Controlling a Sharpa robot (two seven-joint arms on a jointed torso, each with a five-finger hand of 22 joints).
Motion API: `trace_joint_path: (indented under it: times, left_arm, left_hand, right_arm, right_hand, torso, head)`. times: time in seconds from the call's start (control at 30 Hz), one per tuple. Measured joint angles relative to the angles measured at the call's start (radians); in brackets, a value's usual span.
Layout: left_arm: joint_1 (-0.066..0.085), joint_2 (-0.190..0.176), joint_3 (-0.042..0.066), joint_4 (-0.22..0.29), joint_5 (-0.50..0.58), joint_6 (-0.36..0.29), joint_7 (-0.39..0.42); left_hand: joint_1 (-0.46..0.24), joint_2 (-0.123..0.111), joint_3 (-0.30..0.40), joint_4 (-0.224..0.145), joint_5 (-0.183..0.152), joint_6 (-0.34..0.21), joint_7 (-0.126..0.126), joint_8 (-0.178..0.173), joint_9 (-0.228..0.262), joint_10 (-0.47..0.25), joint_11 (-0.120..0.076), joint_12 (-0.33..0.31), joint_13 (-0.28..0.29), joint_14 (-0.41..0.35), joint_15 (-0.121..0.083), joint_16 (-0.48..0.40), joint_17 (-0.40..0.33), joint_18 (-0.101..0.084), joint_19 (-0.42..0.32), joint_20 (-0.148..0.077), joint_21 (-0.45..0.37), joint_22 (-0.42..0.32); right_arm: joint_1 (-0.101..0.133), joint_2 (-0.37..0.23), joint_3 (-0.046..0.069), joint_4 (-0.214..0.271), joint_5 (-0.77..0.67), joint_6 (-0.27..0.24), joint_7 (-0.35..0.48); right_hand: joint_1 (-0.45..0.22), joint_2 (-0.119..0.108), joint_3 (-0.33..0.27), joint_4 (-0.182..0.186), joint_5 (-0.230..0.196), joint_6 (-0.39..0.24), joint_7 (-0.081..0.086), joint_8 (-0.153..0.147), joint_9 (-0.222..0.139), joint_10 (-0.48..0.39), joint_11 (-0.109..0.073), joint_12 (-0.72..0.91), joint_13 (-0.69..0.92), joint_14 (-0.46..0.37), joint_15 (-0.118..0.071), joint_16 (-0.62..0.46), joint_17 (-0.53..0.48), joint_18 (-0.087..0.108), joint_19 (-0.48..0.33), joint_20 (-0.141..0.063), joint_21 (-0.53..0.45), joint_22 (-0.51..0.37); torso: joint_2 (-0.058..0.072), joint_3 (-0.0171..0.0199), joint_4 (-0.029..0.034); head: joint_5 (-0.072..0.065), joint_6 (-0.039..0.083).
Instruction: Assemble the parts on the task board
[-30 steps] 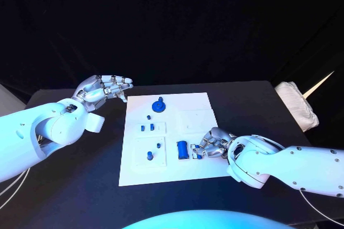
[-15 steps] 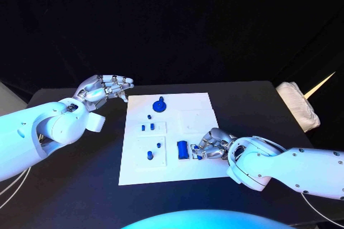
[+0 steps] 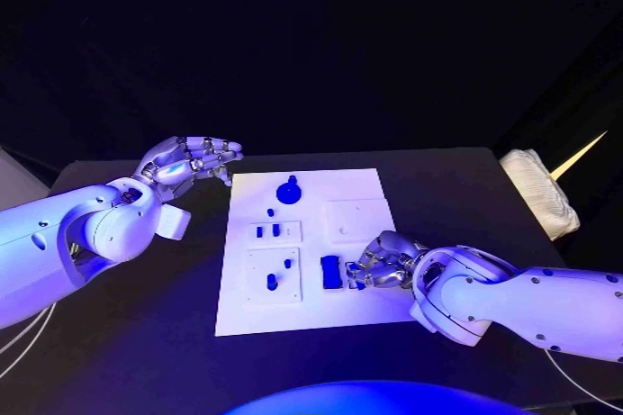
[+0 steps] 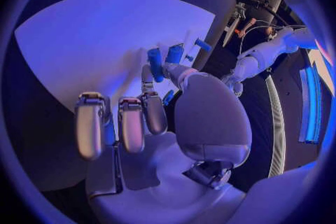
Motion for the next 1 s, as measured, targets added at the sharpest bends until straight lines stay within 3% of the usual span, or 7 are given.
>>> trace_joint_path:
  times: [0.23,0.47,0.67,0.8,1.0]
  left_arm:
    - [0.000,-0.001,0.000,0.000,0.000,0.001,-0.003]
    - [0.000,-0.002,0.000,0.001,0.000,0.002,-0.007]
    - [0.000,-0.002,0.000,0.002,0.000,0.004,-0.010]
    - [0.000,-0.003,0.000,0.002,0.000,0.004,-0.012]
    - [0.000,-0.003,0.000,0.002,0.000,0.005,-0.016]
  left_hand:
    - [0.000,0.000,0.000,0.000,0.000,0.000,0.000,0.000,0.000,0.000,0.000,0.000,0.000,0.000,0.000,0.000,0.000,0.000,0.000,0.000,0.000,0.000]
    - [0.000,0.000,0.000,0.000,0.000,0.000,0.000,0.000,0.000,-0.004,-0.004,0.000,0.000,0.000,0.000,0.000,0.000,0.000,0.000,0.000,-0.004,0.000]
    - [0.000,0.000,0.000,0.000,0.000,0.000,0.000,0.000,0.000,-0.004,-0.004,0.000,0.000,0.000,0.000,0.000,0.000,0.000,0.000,0.000,-0.004,0.000]
    - [0.000,0.000,0.000,0.000,0.000,0.000,0.000,0.000,0.000,-0.004,-0.004,0.000,0.000,0.000,0.000,0.000,0.000,0.000,0.000,0.000,-0.004,-0.001]
    - [0.000,0.000,0.000,0.000,0.000,0.000,0.000,0.000,0.000,-0.004,-0.004,0.000,0.000,0.000,0.000,0.000,0.000,0.000,0.000,0.000,-0.004,-0.001]
  right_arm:
    - [0.004,0.006,0.002,-0.011,-0.010,0.011,-0.001]
    - [0.007,0.013,0.002,-0.032,-0.021,0.035,-0.006]
    - [0.008,0.019,0.001,-0.041,-0.035,0.054,-0.010]
    - [0.008,0.022,0.001,-0.045,-0.043,0.061,-0.012]
    - [0.009,0.026,0.001,-0.049,-0.052,0.070,-0.014]
  right_hand:
    - [-0.015,0.006,0.000,0.000,-0.010,0.000,0.000,0.000,0.003,0.000,0.000,0.000,0.000,0.000,0.000,0.000,0.000,0.000,0.000,0.000,0.000,0.000]
    - [-0.055,-0.002,-0.011,0.011,-0.085,0.000,0.000,0.004,-0.001,0.000,0.000,0.000,0.000,0.000,0.000,0.000,0.000,0.000,0.000,0.000,0.000,0.001]
    - [-0.063,0.001,-0.016,0.016,-0.101,0.001,-0.001,0.004,-0.001,0.000,0.000,0.000,0.000,0.000,0.000,0.000,0.000,0.000,0.000,0.000,0.000,0.001]
    - [-0.079,-0.005,-0.032,0.024,-0.139,0.002,-0.002,0.004,0.000,0.000,0.000,0.000,0.000,0.000,0.000,0.000,0.000,0.000,0.000,0.000,0.000,0.001]
    - [-0.080,-0.006,-0.032,0.024,-0.148,0.002,-0.002,0.004,0.000,0.000,0.000,-0.004,0.000,0.000,0.000,0.000,0.000,0.000,0.000,0.000,-0.004,0.001]
  torso:
    - [0.000,0.0000,-0.0001]
    - [0.000,0.0000,-0.0005]
    - [0.001,0.0007,-0.0010]
    - [0.001,0.0008,-0.0010]
    - [0.001,0.0007,-0.0009]
  head:
    - [0.002,0.000]
    - [0.003,0.001]
    - [0.004,0.002]
    - [0.004,0.000]
    - [0.005,-0.002]
